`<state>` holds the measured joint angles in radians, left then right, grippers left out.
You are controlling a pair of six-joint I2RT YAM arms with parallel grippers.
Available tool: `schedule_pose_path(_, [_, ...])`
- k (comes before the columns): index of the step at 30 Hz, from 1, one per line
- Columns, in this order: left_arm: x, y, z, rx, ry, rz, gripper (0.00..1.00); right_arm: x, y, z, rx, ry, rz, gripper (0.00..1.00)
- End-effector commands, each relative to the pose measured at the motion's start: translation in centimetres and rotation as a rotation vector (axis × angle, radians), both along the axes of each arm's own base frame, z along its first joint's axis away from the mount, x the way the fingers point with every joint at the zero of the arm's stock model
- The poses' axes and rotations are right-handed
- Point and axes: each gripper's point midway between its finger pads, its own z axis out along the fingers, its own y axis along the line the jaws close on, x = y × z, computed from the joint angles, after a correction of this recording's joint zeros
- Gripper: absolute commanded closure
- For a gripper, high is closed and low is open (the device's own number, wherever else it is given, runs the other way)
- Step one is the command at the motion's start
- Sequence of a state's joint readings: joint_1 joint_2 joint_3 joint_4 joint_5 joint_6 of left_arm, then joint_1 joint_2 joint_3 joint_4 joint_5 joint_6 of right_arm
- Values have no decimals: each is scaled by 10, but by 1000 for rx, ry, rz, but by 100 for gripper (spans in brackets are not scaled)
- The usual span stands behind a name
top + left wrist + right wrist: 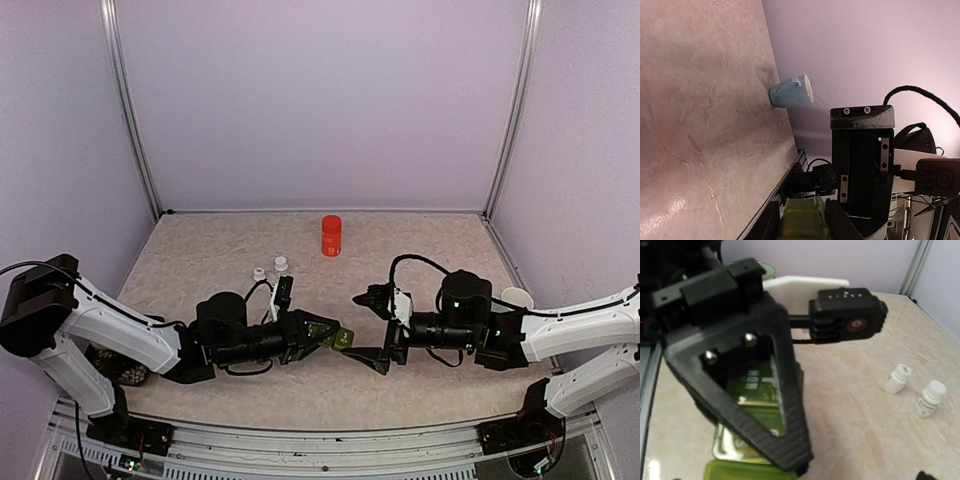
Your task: Sort the pills into containers
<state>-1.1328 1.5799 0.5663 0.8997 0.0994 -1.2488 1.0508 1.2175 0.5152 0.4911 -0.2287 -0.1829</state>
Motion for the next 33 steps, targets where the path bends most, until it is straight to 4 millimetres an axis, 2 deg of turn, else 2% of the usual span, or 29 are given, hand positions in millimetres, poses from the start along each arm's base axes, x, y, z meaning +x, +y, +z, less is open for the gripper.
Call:
schedule_pose_path(1, [4,-5,12,-25,-33,-8,68,5,-3,-2,-13,-30,-40,0])
schedule_pose_path(10, [4,-7,9,-30,-29,-15,69,5,-2,-9,-29,-20,-38,0])
schedule_pose_path(15, [4,-5,8,-29,-23,-12,72,-6,0,-7,-6,-25,21,0])
schedule_pose_path(20, [3,-3,8,-30,-26,-6,72,-13,9,-12,-35,10,81,1])
schedule_pose_path(25, [3,-2,9,-36,-28,-4,72,-3,13,-22,-68,43,36,7])
schedule_pose_path(33, [2,1,9,-37,-28,-1,72,6,14,-21,-53,37,-12,22])
